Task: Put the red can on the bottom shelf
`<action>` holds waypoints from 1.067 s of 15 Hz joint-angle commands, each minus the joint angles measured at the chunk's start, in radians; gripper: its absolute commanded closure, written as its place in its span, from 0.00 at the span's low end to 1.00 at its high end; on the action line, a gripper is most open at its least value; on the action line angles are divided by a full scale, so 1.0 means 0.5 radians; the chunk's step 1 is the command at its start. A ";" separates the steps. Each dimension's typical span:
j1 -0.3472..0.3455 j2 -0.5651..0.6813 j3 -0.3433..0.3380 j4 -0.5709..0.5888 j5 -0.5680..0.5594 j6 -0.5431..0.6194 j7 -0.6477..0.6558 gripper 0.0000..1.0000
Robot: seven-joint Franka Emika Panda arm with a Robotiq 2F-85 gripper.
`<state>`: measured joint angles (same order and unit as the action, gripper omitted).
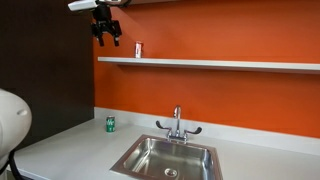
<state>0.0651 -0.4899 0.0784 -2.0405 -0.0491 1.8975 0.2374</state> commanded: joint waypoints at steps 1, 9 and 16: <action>-0.015 -0.213 0.004 -0.348 0.075 0.083 -0.024 0.00; -0.025 -0.298 -0.026 -0.771 0.119 0.132 -0.058 0.00; -0.043 -0.237 -0.016 -0.790 0.105 0.121 -0.023 0.00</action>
<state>0.0632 -0.6084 0.0544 -2.4369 -0.0073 1.9593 0.2354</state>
